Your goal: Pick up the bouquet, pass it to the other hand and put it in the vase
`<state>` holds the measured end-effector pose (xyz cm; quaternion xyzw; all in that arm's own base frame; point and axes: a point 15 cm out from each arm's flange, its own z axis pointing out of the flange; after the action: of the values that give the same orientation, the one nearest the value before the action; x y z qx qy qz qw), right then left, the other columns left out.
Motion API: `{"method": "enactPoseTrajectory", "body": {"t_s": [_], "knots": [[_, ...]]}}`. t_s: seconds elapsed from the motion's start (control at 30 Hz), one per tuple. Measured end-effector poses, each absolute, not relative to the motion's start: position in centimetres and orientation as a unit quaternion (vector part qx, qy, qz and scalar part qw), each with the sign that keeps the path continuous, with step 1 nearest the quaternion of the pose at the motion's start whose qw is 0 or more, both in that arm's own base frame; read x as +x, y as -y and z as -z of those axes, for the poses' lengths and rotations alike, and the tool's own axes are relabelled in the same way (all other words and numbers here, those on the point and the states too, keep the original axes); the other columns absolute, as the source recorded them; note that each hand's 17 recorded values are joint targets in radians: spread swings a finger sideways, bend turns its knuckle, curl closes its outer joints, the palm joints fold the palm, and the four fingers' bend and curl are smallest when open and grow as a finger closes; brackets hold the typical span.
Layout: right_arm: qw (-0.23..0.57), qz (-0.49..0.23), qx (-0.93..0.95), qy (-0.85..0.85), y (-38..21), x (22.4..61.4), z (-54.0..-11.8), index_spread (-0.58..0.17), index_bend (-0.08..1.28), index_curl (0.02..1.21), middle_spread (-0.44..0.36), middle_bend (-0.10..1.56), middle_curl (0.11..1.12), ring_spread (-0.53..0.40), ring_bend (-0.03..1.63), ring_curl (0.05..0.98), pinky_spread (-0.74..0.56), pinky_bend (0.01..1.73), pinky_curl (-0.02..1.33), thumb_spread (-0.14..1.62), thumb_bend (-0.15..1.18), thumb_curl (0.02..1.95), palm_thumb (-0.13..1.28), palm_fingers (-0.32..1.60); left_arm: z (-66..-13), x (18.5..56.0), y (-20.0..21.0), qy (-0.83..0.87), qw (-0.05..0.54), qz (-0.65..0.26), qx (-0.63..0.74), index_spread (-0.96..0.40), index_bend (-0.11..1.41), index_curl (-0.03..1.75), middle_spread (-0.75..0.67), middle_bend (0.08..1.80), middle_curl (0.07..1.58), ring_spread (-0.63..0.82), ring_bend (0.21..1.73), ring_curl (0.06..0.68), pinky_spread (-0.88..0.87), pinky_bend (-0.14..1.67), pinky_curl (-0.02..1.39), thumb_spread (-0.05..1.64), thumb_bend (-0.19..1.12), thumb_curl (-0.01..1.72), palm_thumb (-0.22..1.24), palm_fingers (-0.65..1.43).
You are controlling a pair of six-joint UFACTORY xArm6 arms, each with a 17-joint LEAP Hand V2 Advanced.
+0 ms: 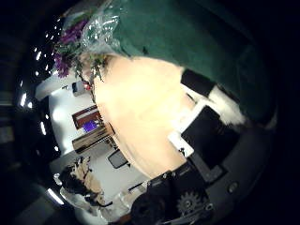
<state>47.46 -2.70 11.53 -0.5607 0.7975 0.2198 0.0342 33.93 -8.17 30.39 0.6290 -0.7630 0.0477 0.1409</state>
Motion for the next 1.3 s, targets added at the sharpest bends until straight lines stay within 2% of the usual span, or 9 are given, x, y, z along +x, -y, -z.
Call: {"method": "enactPoseTrajectory", "body": {"t_s": [0.07, 0.23, 0.27, 0.3, 0.4, 0.53, 0.73, 0.93, 1.3], "knots": [[0.026, -0.215, -0.566, -0.795, 2.7, 47.4, -11.5, -0.217, 0.27, 0.33, -0.049, 0.65, 0.44, -0.196, 0.94, 0.256, -0.13, 0.60, 0.24, 0.93, -0.02, 0.49, 0.85, 1.20, -30.5, 33.9, 8.2, 0.763, 0.139, -0.048, 0.629, 0.25, 0.16, 0.30, 0.47, 0.20, 0.31, 0.56, 0.47, 0.204, 0.56, 0.27, 0.32, 0.88, -0.03, 0.31, 0.27, 0.10], [0.022, -0.211, -0.568, -0.795, 3.0, 47.3, -12.3, -0.318, 0.53, 0.49, -0.167, 0.86, 0.54, -0.259, 1.08, 0.371, -0.46, 0.84, 0.35, 0.85, -0.02, 0.51, 0.88, 1.41, -30.7, 33.8, 8.2, 0.762, 0.139, -0.050, 0.630, 0.25, 0.16, 0.29, 0.44, 0.20, 0.32, 0.56, 0.47, 0.202, 0.57, 0.27, 0.31, 0.88, -0.03, 0.31, 0.28, 0.11], [0.020, -0.216, -0.567, -0.794, 3.0, 47.0, -12.5, -0.316, 0.65, 0.53, -0.171, 0.92, 0.56, -0.249, 1.12, 0.391, -0.45, 0.89, 0.37, 0.85, -0.01, 0.51, 0.90, 1.52, -30.8, 33.8, 8.3, 0.762, 0.138, -0.050, 0.630, 0.25, 0.16, 0.29, 0.43, 0.21, 0.32, 0.55, 0.47, 0.203, 0.57, 0.27, 0.31, 0.88, -0.03, 0.31, 0.28, 0.11], [0.019, -0.221, -0.567, -0.794, 3.1, 46.8, -12.9, -0.319, 0.71, 0.56, -0.176, 0.96, 0.58, -0.244, 1.15, 0.407, -0.45, 0.93, 0.39, 0.85, -0.01, 0.52, 0.93, 1.50, -30.8, 33.8, 8.2, 0.762, 0.138, -0.050, 0.631, 0.25, 0.17, 0.29, 0.44, 0.19, 0.32, 0.55, 0.47, 0.204, 0.56, 0.27, 0.32, 0.88, -0.03, 0.31, 0.28, 0.10], [0.017, -0.242, -0.560, -0.792, 3.7, 46.2, -14.5, -0.311, 0.89, 0.66, -0.181, 1.11, 0.64, -0.229, 1.27, 0.471, -0.40, 1.13, 0.48, 0.84, 0.00, 0.55, 1.01, 1.36, -30.9, 33.7, 8.2, 0.762, 0.137, -0.051, 0.631, 0.25, 0.16, 0.29, 0.43, 0.20, 0.32, 0.55, 0.48, 0.204, 0.57, 0.27, 0.31, 0.88, -0.03, 0.31, 0.28, 0.11], [0.032, -0.248, -0.545, -0.800, 6.6, 46.3, -18.0, -0.291, 1.01, 0.77, -0.170, 1.22, 0.70, -0.211, 1.39, 0.537, -0.31, 1.31, 0.58, 0.86, 0.03, 0.61, 1.15, 1.22, -30.8, 33.4, 8.3, 0.762, 0.138, -0.051, 0.631, 0.25, 0.16, 0.29, 0.43, 0.21, 0.32, 0.56, 0.48, 0.204, 0.57, 0.26, 0.31, 0.88, -0.03, 0.31, 0.28, 0.11], [0.083, -0.217, -0.567, -0.791, 7.4, 46.6, -23.8, -0.275, 1.06, 0.83, -0.150, 1.29, 0.72, -0.195, 1.43, 0.574, -0.25, 1.36, 0.64, 0.81, 0.03, 0.69, 1.23, 1.15, -30.9, 33.3, 8.1, 0.761, 0.136, -0.053, 0.632, 0.25, 0.17, 0.29, 0.44, 0.20, 0.32, 0.56, 0.47, 0.201, 0.56, 0.27, 0.31, 0.88, -0.03, 0.31, 0.28, 0.11], [0.179, -0.232, -0.588, -0.754, 5.5, 44.9, -30.0, -0.269, 1.06, 0.88, -0.135, 1.32, 0.73, -0.184, 1.45, 0.593, -0.22, 1.35, 0.68, 0.70, 0.02, 0.78, 1.24, 1.13, -31.9, 33.9, 7.7, 0.749, 0.140, -0.077, 0.643, 0.25, 0.17, 0.30, 0.42, 0.20, 0.32, 0.54, 0.48, 0.205, 0.55, 0.26, 0.31, 0.88, -0.03, 0.31, 0.28, 0.13], [0.346, -0.227, -0.621, -0.665, 1.6, 42.3, -39.8, -0.269, 1.03, 0.93, -0.122, 1.34, 0.72, -0.178, 1.46, 0.600, -0.21, 1.28, 0.74, 0.48, -0.01, 0.90, 1.23, 1.14, -37.2, 36.1, 9.4, 0.722, 0.183, -0.200, 0.636, 0.19, 0.18, 0.33, 0.31, 0.20, 0.33, 0.46, 0.48, 0.199, 0.48, 0.22, 0.30, 0.90, -0.03, 0.30, 0.27, 0.27]]}}
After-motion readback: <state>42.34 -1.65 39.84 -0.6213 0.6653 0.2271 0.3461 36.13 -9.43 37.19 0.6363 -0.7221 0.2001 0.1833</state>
